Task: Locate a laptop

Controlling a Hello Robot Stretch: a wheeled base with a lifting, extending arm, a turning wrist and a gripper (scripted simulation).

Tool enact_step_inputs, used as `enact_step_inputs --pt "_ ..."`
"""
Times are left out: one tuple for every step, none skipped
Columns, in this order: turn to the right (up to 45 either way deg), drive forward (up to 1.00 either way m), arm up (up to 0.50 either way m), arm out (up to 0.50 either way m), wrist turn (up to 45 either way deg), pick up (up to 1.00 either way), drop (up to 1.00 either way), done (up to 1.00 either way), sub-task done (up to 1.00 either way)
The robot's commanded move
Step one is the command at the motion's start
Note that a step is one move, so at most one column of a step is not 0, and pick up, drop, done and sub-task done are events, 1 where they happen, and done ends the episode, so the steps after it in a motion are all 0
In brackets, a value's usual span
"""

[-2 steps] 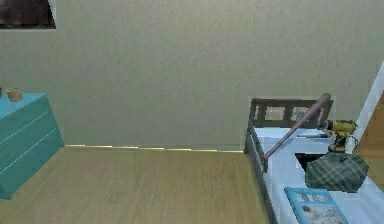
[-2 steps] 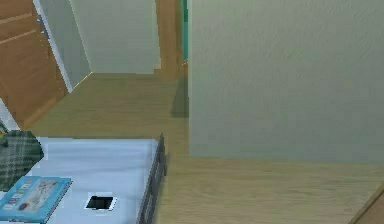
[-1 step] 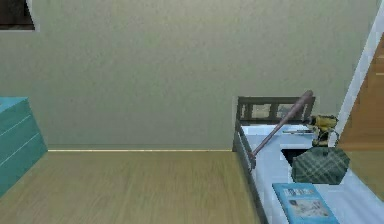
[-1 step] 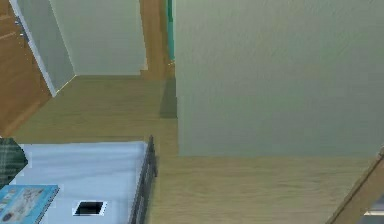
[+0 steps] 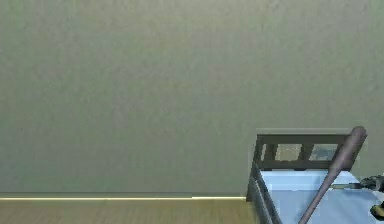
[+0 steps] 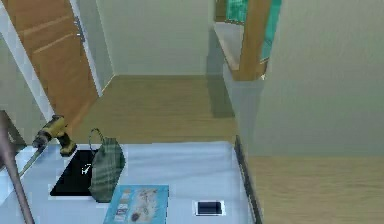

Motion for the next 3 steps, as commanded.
enact_step_inputs --pt "45.0 0.00 0.00 0.00 0.0 0.00 0.00 0.00 0.00" --pt "9.0 0.00 0.00 0.00 0.0 0.00 0.00 0.00 0.00" --pt "0.0 0.00 0.00 0.00 0.0 0.00 0.00 1.00 0.00"
